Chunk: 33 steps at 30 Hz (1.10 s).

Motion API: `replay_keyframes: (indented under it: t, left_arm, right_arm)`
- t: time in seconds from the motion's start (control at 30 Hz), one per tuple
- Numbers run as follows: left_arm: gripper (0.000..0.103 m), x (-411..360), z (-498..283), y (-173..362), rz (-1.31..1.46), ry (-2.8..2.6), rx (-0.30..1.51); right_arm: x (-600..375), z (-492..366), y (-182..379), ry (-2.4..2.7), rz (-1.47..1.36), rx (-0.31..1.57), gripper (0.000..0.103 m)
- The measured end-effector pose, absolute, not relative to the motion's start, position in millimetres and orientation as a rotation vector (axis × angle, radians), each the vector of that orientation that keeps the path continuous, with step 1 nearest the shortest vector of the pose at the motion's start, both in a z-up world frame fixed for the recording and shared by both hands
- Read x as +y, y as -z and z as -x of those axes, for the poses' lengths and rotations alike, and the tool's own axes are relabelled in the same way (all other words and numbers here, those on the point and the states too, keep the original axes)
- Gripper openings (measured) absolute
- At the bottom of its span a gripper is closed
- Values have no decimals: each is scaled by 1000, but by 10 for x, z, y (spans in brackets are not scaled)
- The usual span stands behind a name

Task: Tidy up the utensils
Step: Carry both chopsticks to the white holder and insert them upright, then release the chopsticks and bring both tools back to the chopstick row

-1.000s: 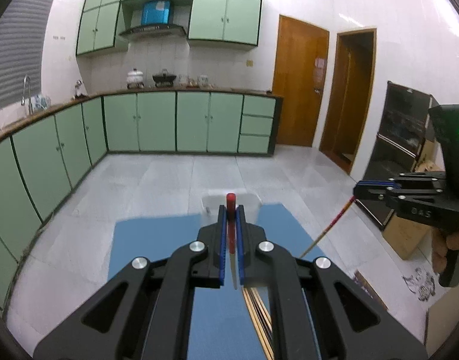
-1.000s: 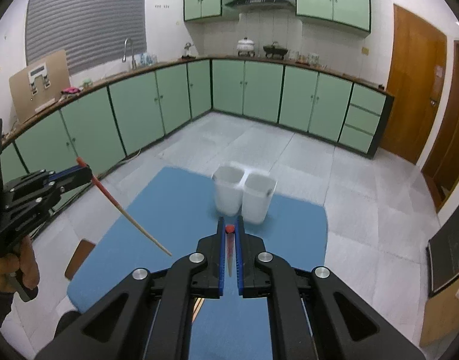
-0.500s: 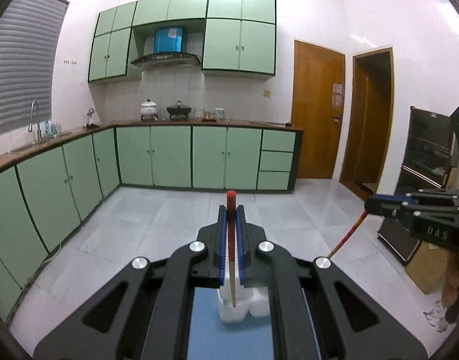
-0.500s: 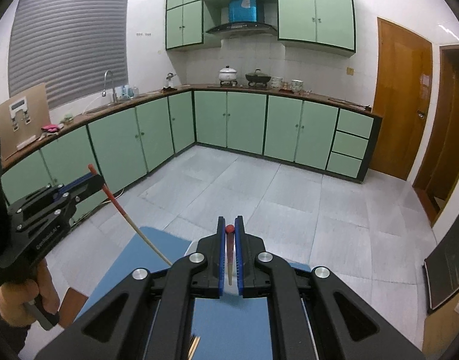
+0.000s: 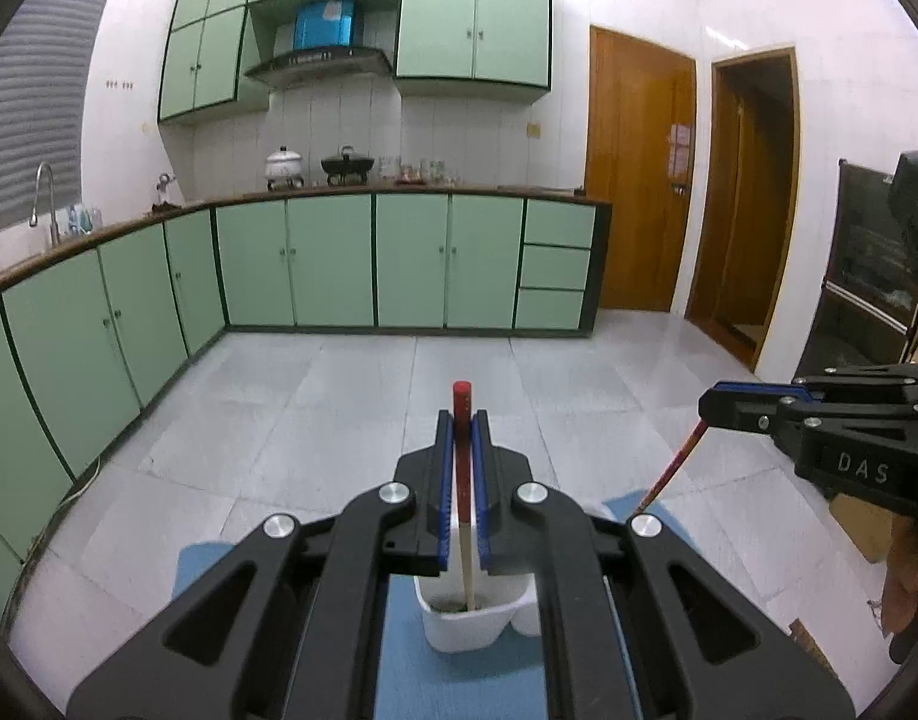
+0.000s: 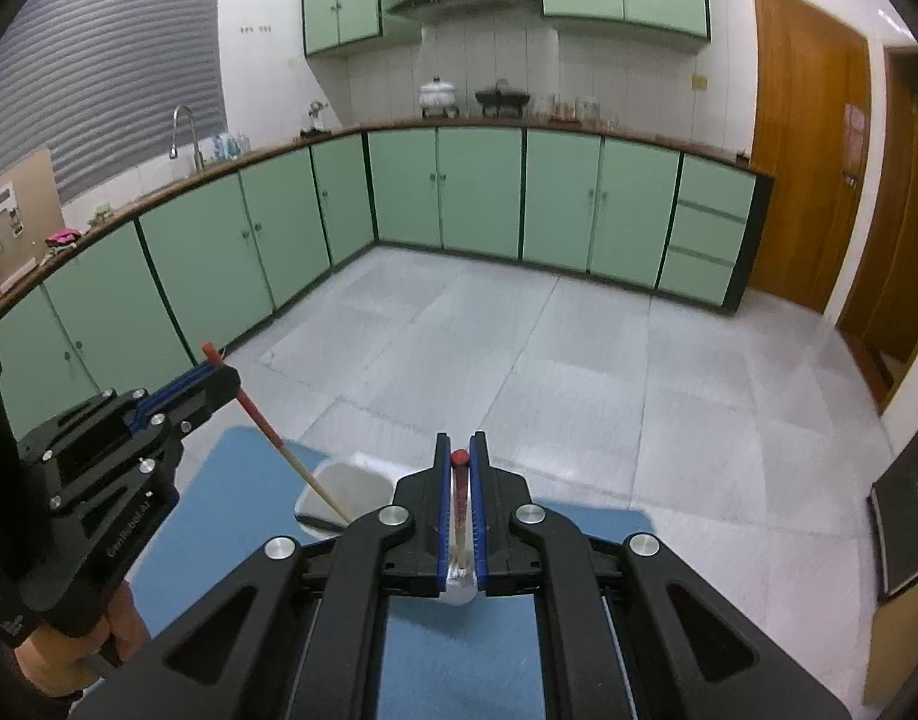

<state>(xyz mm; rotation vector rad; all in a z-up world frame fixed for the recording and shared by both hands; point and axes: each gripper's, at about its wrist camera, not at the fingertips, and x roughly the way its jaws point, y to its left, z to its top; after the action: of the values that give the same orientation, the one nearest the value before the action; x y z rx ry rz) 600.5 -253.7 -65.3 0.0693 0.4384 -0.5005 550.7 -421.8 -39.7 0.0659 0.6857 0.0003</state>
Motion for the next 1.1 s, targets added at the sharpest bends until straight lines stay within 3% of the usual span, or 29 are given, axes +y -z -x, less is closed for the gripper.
replay_keyframes:
  t: [0.1, 0.23, 0.4, 0.57, 0.7, 0.83, 0.97, 1.1]
  left_arm:
    - [8, -2463, -5983, 679, -79, 495, 441]
    - [33, -2279, -5784, 494, -96, 486, 399]
    - [40, -1875, -5286, 149, -102, 482, 338]
    - [48, -1404, -4559, 250, -99, 490, 339]
    - [55, -1090, -3880, 677, -108, 481, 360]
    - [55, -878, -3287, 1236, -103, 485, 421]
    - [55, -670, -2861, 1782, -32, 464, 520]
    - [55, -572, -2616, 2159, 15, 443, 605]
  right_arm:
    - [-4251, -5450, 480, 1, -83, 679, 10]
    - [-4351, -5243, 339, 4, -117, 639, 17]
    - [-4433, -4650, 109, 5, -133, 561, 17]
    - [-4311, -3688, 269, 2, -126, 498, 27]
    - [-4020, -2873, 872, 0, -108, 516, 27]
    - [-3663, -2208, 1645, -6, -131, 581, 27]
    - [-3232, -1813, 2400, -28, -129, 691, 27]
    - [-2942, -1716, 2689, -56, -123, 732, 28]
